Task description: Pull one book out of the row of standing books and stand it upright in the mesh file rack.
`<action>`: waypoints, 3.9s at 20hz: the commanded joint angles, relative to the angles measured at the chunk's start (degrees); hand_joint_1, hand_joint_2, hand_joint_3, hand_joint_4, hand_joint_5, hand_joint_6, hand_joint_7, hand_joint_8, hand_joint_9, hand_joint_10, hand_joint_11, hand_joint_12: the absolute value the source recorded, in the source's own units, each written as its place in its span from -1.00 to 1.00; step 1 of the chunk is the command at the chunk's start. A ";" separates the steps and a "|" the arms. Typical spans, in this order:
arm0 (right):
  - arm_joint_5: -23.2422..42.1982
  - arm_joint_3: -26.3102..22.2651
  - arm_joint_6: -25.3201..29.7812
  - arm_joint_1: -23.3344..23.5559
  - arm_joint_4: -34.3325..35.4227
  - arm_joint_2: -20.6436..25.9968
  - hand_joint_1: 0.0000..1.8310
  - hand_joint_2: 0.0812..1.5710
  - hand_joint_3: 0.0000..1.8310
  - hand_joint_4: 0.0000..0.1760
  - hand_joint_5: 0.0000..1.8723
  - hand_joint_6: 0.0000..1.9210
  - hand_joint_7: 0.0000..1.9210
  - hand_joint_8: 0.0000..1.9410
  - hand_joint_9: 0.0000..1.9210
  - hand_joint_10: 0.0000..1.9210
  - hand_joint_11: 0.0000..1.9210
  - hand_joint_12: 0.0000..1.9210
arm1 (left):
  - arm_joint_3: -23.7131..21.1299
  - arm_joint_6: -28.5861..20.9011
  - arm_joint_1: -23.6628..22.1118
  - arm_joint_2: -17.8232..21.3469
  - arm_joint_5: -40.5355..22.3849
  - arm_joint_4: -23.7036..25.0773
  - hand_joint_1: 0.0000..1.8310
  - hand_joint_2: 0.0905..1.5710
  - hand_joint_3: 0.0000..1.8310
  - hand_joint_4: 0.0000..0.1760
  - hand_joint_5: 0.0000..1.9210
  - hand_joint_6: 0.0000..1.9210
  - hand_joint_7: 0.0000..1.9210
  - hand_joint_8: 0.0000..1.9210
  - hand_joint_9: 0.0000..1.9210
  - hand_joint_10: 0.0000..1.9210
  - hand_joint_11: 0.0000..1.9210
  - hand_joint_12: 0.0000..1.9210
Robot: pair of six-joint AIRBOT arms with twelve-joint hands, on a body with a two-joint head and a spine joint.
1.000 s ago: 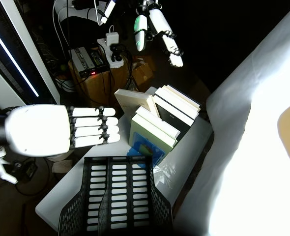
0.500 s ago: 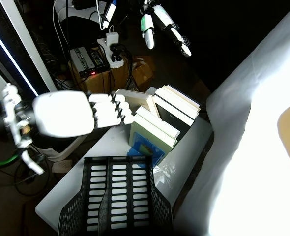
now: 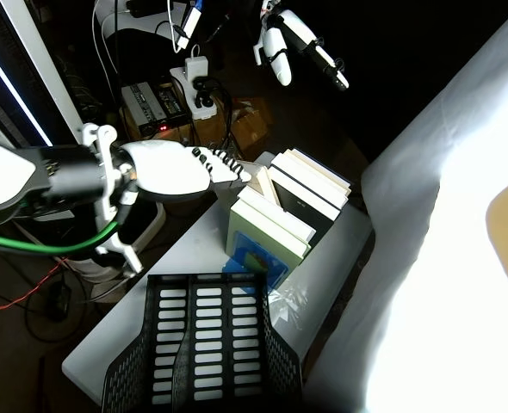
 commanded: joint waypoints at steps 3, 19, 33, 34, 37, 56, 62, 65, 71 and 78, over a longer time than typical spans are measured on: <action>2.11 1.21 0.71 1.18 -0.75 -1.68 -0.27 0.34 -1.00 -1.00 -1.00 -1.00 -1.00 -1.00 -1.00 -1.00 -1.00 -1.00 | 0.71 -0.24 0.08 0.36 -6.85 -0.65 -0.48 0.63 -1.00 -1.00 -1.00 -1.00 -1.00 -1.00 -1.00 -1.00 -1.00 -1.00; 1.74 11.10 6.03 2.97 -11.61 -13.67 -0.19 0.34 -1.00 -1.00 -1.00 -1.00 -1.00 -1.00 -1.00 -1.00 -1.00 -1.00 | 1.28 -0.24 3.23 0.36 -10.88 -6.42 -0.64 0.88 -0.97 -1.00 -0.99 -1.00 -1.00 -1.00 -1.00 -1.00 -1.00 -1.00; -1.08 15.19 6.03 1.16 -18.76 -21.49 -0.08 0.21 -1.00 -1.00 -1.00 -1.00 -1.00 -1.00 -1.00 -1.00 -1.00 -1.00 | 0.63 -0.24 6.93 0.53 -15.88 -11.32 -0.64 0.90 -1.00 -1.00 -1.00 -1.00 -1.00 -1.00 -1.00 -1.00 -1.00 -1.00; -1.25 15.48 6.03 0.91 -18.98 -21.98 -0.05 0.23 -1.00 -1.00 -1.00 -1.00 -0.99 -1.00 -1.00 -1.00 -1.00 -1.00 | 0.58 -0.24 7.11 0.55 -16.16 -11.53 -0.62 0.90 -1.00 -1.00 -1.00 -1.00 -1.00 -1.00 -1.00 -1.00 -1.00 -1.00; -2.09 17.01 6.03 0.18 -20.21 -23.76 -0.02 0.23 -1.00 -1.00 -1.00 -1.00 -1.00 -1.00 -1.00 -1.00 -1.00 -1.00 | 0.44 -0.24 7.77 0.62 -17.04 -12.12 -0.61 0.91 -1.00 -1.00 -0.99 -1.00 -1.00 -1.00 -1.00 -1.00 -1.00 -1.00; -6.53 21.53 9.26 -3.27 -30.18 -28.48 -0.08 0.25 -1.00 -1.00 -0.84 -0.95 -0.81 -0.99 -0.91 -0.90 -1.00 -0.25 | 0.31 -0.24 8.28 0.62 -17.88 -12.32 -0.72 0.87 -1.00 -0.62 -1.00 -1.00 -1.00 -1.00 -1.00 -1.00 -1.00 -1.00; -7.21 22.41 10.02 -4.17 -31.98 -29.10 0.26 0.44 -1.00 -1.00 0.04 0.08 0.31 0.73 0.38 0.97 0.33 1.00 | 0.06 -0.24 8.39 0.94 -18.30 -12.28 -0.68 0.79 -1.00 -1.00 -0.94 -0.98 -1.00 -1.00 -1.00 -1.00 -1.00 -1.00; -7.01 23.12 11.36 -4.52 -32.78 -29.42 0.33 0.63 -1.00 -1.00 -0.16 0.16 -0.10 0.58 0.10 0.90 0.13 1.00 | 0.05 -0.24 8.40 1.02 -18.48 -12.28 -0.67 0.77 -1.00 -1.00 -0.93 -0.98 -1.00 -1.00 -1.00 -1.00 -1.00 -1.00; -6.82 23.73 12.34 -4.53 -32.94 -29.44 0.33 0.63 -1.00 -1.00 -0.16 0.16 -0.11 0.58 0.09 0.90 0.13 1.00 | -0.04 -0.24 8.64 1.08 -18.80 -12.45 -0.67 0.75 -1.00 -1.00 -0.93 -0.99 -1.00 -1.00 -1.00 -1.00 -1.00 -1.00; -5.07 24.18 14.35 -4.51 -32.94 -29.15 0.33 0.63 -1.00 -1.00 -0.17 0.16 -0.11 0.58 0.09 0.90 0.13 1.00 | -0.57 -0.24 9.45 1.41 -19.28 -13.00 -0.66 0.74 -1.00 -1.00 -0.93 -1.00 -1.00 -1.00 -1.00 -1.00 -1.00 -1.00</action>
